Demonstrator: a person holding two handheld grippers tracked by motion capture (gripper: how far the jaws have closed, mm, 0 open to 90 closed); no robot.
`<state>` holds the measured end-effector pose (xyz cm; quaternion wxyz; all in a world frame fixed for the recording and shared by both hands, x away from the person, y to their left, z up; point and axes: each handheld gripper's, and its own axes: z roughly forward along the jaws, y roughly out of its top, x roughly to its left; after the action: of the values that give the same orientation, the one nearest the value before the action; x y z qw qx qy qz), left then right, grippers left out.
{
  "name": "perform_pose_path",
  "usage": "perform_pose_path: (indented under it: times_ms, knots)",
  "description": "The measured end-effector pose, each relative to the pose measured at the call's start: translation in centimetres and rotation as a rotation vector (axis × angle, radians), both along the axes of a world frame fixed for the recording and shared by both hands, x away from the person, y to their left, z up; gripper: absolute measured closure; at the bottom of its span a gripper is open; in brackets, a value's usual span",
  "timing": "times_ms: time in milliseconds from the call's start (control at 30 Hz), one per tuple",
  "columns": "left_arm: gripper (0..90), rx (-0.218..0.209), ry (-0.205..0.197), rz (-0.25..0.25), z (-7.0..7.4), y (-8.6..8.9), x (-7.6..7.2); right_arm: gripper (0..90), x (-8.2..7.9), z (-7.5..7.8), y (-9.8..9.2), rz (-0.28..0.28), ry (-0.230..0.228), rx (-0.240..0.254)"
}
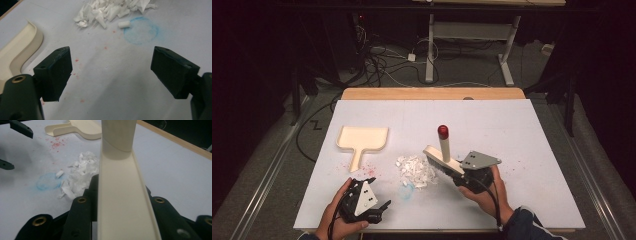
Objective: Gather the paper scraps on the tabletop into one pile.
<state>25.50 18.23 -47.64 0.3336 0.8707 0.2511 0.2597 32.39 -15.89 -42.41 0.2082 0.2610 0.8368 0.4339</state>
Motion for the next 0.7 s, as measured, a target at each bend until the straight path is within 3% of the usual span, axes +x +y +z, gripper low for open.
perform_pose_path:
  times_ms: [133, 233, 333, 467, 700]
  knots:
    - [16.3, 0.002, -0.002, 0.005, 0.1, 0.0, -0.1, 68.6, -0.7, 1.0, -2.7, 0.037, 0.023, 0.021]
    - [16.3, 0.002, -0.005, 0.010, 0.1, 0.1, -0.1, 68.5, -1.7, 0.8, -4.1, 0.064, 0.056, 0.021]
    - [16.3, -0.002, -0.008, 0.016, 0.2, 0.2, -0.2, 68.6, -2.6, 0.0, -4.5, 0.112, 0.073, -0.038]
    - [16.3, -0.001, -0.011, 0.018, 0.3, 0.2, -0.2, 68.5, -2.8, -1.2, -3.7, 0.151, 0.105, -0.067]
    - [16.3, -0.006, -0.009, 0.008, 0.2, 0.2, -0.1, 68.7, -1.4, -1.8, -0.2, 0.175, 0.072, -0.046]
